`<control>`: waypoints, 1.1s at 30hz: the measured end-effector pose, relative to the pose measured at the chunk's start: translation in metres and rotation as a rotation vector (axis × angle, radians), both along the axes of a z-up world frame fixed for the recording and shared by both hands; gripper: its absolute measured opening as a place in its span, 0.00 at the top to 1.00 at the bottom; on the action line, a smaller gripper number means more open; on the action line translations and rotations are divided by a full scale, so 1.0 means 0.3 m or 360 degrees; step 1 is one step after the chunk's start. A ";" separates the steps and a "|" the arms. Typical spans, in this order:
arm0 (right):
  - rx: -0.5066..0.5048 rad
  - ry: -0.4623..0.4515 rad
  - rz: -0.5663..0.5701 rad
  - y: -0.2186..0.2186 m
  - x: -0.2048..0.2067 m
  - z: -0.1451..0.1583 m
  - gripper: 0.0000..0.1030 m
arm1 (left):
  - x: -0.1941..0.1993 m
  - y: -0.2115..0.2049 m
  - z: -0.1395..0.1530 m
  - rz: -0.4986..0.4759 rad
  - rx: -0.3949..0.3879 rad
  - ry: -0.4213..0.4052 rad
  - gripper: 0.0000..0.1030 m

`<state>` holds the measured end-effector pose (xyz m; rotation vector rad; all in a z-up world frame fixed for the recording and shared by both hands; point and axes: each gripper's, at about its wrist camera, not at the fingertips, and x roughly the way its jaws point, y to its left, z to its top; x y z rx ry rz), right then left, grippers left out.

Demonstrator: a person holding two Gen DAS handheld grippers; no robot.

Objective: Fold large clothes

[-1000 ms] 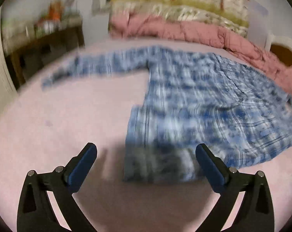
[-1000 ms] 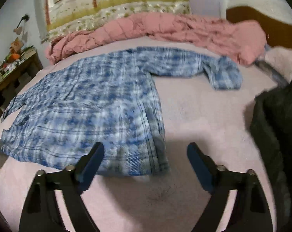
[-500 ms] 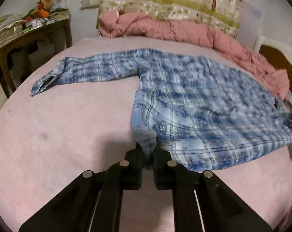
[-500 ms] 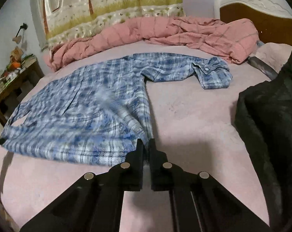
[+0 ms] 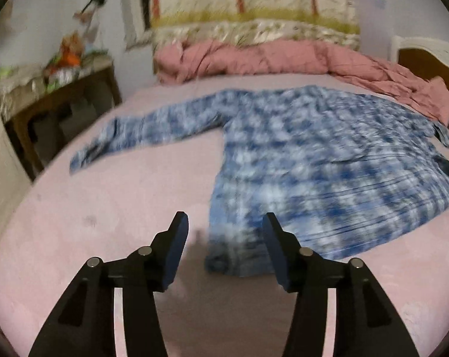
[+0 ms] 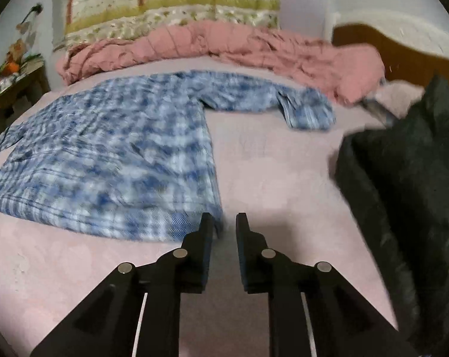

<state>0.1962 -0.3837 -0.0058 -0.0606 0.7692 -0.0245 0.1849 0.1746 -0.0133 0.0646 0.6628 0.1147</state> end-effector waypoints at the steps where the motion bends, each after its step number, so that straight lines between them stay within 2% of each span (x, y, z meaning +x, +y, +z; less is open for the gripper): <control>1: 0.0030 0.0015 0.0052 0.008 0.002 0.012 0.81 | 0.002 -0.016 0.012 -0.0020 -0.0010 -0.0005 0.50; 5: 0.0198 0.0110 0.0279 0.086 0.029 0.037 0.81 | 0.034 -0.066 0.044 -0.0098 -0.0140 -0.0016 0.50; 7: 0.0308 0.0179 0.0440 0.145 0.041 0.028 0.81 | 0.061 -0.091 0.032 -0.0097 -0.0153 0.0002 0.50; 9: 0.0382 0.0255 0.0506 0.187 0.077 0.007 0.81 | 0.095 -0.113 0.001 -0.0089 -0.0172 0.0024 0.50; 12: 0.0359 0.0323 0.0354 0.191 0.152 -0.032 0.81 | 0.135 -0.129 -0.080 -0.0059 -0.0170 0.0099 0.50; 14: 0.0160 0.0189 0.0065 0.129 0.209 -0.016 0.81 | 0.170 -0.134 -0.141 -0.0021 -0.0133 0.0211 0.50; 15: 0.0100 0.0126 -0.0037 0.101 0.220 -0.003 0.81 | 0.178 -0.135 -0.152 -0.0016 -0.0126 0.0236 0.50; 16: 0.0028 0.0008 -0.0229 0.040 0.233 0.024 0.81 | 0.180 -0.138 -0.153 -0.0016 -0.0115 0.0239 0.50; 18: 0.0048 -0.0063 -0.0382 -0.044 0.235 0.051 0.81 | 0.173 -0.147 -0.149 -0.0033 -0.0103 0.0219 0.50; 19: 0.0156 -0.0060 -0.0385 -0.097 0.223 0.063 0.81 | 0.170 -0.148 -0.150 -0.0039 -0.0103 0.0216 0.50; 21: 0.0293 -0.0076 -0.0305 -0.143 0.172 0.076 0.81 | 0.166 -0.147 -0.147 -0.0040 -0.0107 0.0202 0.50; 22: 0.0290 -0.0081 -0.0257 -0.143 0.141 0.081 0.81 | 0.161 -0.146 -0.141 -0.0046 -0.0111 0.0183 0.50; 26: 0.0169 -0.0044 0.0006 -0.066 0.038 0.081 0.81 | 0.105 -0.171 -0.096 -0.0097 -0.0061 0.0100 0.45; 28: 0.0128 -0.0012 0.0152 -0.001 -0.004 0.070 0.80 | 0.075 -0.192 -0.074 -0.0131 -0.0006 0.0080 0.39; 30: 0.0096 0.0001 0.0249 0.055 -0.048 0.062 0.67 | 0.036 -0.217 -0.060 -0.0180 0.0048 0.0067 0.36; 31: 0.0062 0.0005 0.0284 0.092 -0.069 0.056 0.52 | 0.019 -0.228 -0.055 -0.0203 0.0070 0.0065 0.35; 32: 0.0035 -0.0002 0.0300 0.118 -0.086 0.050 0.46 | 0.006 -0.238 -0.052 -0.0213 0.0096 0.0063 0.34; 33: 0.0013 -0.0013 0.0316 0.140 -0.097 0.046 0.46 | -0.005 -0.246 -0.051 -0.0213 0.0122 0.0062 0.31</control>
